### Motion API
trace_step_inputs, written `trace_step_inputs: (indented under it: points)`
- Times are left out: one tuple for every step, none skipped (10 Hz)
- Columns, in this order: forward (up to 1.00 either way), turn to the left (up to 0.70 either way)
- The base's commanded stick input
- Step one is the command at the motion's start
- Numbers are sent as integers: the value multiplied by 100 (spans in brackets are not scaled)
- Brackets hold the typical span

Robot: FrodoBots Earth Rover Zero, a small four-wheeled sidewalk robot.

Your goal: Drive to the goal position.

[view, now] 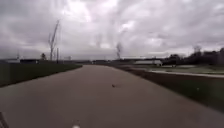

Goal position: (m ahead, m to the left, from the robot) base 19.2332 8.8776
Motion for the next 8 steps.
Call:
trace_step_inputs:
  points:
    - [100,0]
    - [100,0]
    - [100,0]
    - [100,0]
    - [100,0]
    - [100,0]
    - [100,0]
    - [100,0]
